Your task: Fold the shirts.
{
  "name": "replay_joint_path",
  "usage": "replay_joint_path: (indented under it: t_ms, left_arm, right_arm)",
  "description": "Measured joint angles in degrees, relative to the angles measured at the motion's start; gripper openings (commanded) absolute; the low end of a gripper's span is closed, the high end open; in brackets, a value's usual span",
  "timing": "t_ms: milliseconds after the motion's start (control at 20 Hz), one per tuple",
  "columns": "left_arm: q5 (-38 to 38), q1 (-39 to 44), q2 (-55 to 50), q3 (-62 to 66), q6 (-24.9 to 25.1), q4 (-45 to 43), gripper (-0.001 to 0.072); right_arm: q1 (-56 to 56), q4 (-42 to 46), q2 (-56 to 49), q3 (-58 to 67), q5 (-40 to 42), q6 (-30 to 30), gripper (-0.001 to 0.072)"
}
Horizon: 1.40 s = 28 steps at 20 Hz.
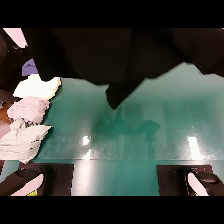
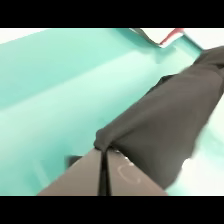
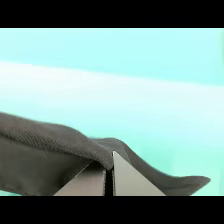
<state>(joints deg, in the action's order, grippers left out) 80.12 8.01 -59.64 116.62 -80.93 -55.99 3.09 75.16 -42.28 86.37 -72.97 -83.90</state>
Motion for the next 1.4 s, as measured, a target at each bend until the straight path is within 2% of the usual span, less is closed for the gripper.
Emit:
replay_joint_path:
  t_ms: [150, 400, 550, 700, 750, 800, 850, 950, 1000, 1050, 1100, 1150, 1400]
  left_arm:
    - [2.32, -0.02, -0.02, -6.05, -0.63, 1.09, 0.0025]
    - [2.38, -0.09, -2.62, -25.20, 0.46, 1.86, 0.0025]
    - [-3.08, -0.11, -6.45, -37.83, 2.19, 1.86, 0.0025]
    - [-10.51, -0.11, -12.13, -45.13, 2.97, 1.95, 0.0027]
    - [-12.46, -0.11, -13.94, -46.31, 2.95, 2.05, 0.0098]
    - [-14.05, -0.11, -15.41, -46.90, 2.82, 2.19, 0.0450]
    - [-15.45, -0.11, -16.55, -47.12, 2.69, 2.32, 0.0646]
    - [-17.29, -0.11, -17.90, -46.18, 2.29, 2.40, 0.0650]
    - [-17.70, -0.11, -18.25, -45.11, 2.19, 2.43, 0.0650]
    - [-17.84, -0.11, -18.53, -43.50, 2.14, 2.40, 0.0650]
    - [-17.79, -0.22, -18.73, -41.64, 2.08, 2.32, 0.0650]
    - [-17.40, -0.48, -18.86, -39.28, 1.92, 2.23, 0.0650]
    - [-10.49, -4.13, -19.10, -27.04, 1.70, -1.44, 0.0650]
  right_arm:
    - [-1.42, -3.91, 2.89, -5.22, -4.63, -1.11, 0.0019]
    - [-2.12, -13.18, 6.99, -24.85, -7.69, -2.01, 0.0019]
    - [-2.21, -15.26, 9.73, -37.77, -5.73, -2.56, 0.0020]
    - [-2.23, -16.31, 11.67, -47.30, -2.14, -2.99, 0.0020]
    - [-2.23, -16.48, 12.02, -49.72, -0.85, -3.04, 0.0020]
    - [-2.23, -16.61, 12.15, -51.43, 0.17, -3.04, 0.0021]
    - [-2.23, -16.68, 11.98, -52.74, 1.20, -3.10, 0.0020]
    - [-2.25, -16.72, 10.36, -53.79, 2.75, -3.17, 0.0023]
    - [-2.25, -16.50, 8.94, -53.64, 3.32, -3.15, 0.0049]
    - [-2.25, -16.11, 7.39, -53.00, 3.56, -3.15, 0.0237]
    - [-2.27, -15.28, 5.49, -51.98, 3.96, -3.02, 0.0474]
    - [-2.27, -13.99, 3.63, -50.71, 4.09, -2.93, 0.0513]
    - [-2.27, -5.22, -4.24, -41.29, 2.10, -2.62, 0.0508]
